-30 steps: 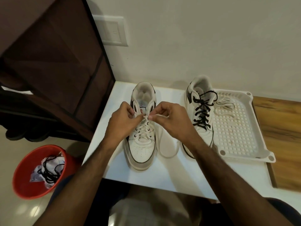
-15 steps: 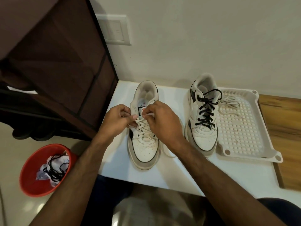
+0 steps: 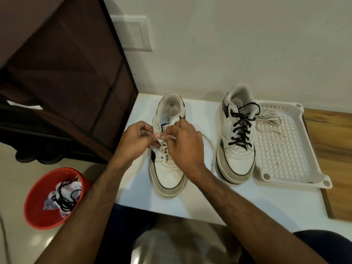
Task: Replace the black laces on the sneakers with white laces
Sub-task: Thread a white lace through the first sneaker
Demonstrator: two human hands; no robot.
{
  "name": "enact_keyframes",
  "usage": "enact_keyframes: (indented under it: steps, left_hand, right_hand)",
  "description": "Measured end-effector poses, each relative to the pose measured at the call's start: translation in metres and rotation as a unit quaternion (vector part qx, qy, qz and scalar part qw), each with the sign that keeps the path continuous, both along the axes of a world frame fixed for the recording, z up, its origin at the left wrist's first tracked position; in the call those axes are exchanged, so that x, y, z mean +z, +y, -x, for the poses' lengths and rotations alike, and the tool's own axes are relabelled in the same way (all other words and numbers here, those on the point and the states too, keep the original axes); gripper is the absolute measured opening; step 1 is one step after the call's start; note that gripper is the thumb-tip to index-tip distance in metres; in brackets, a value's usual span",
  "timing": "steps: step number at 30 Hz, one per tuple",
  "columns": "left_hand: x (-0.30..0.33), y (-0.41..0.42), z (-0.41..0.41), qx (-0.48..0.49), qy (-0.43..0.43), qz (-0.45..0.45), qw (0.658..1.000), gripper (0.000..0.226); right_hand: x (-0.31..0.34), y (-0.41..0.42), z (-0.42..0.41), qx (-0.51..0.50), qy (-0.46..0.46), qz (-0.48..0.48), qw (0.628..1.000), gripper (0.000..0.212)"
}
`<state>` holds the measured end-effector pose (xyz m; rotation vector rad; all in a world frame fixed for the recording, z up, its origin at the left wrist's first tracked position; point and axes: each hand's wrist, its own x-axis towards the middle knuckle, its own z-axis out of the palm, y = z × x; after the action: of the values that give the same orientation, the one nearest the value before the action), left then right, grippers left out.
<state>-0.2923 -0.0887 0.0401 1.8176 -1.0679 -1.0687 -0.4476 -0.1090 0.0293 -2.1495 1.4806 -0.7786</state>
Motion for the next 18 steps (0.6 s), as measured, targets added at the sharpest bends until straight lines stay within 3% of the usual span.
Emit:
enact_keyframes:
  steps: [6,12,15,18]
  left_hand:
    - [0.0,0.003,-0.008,-0.058,0.015,0.006,0.998,0.01]
    - [-0.005,0.005,-0.005,-0.184,-0.167,0.066,0.966,0.017]
    - [-0.006,0.002,-0.009,-0.182,-0.223,0.099,0.953,0.018]
    - [0.001,0.003,-0.011,-0.12,-0.151,0.163,0.968,0.017]
  right_hand:
    - [-0.003,-0.002,0.001,0.0,-0.006,-0.009,1.0,0.012]
    - [-0.004,-0.006,0.008,0.044,-0.035,-0.052,0.997,0.017]
    - [0.001,-0.008,0.01,0.058,-0.008,-0.053,0.997,0.02]
    - [0.012,-0.016,0.016,0.077,0.053,-0.043,0.995,0.021]
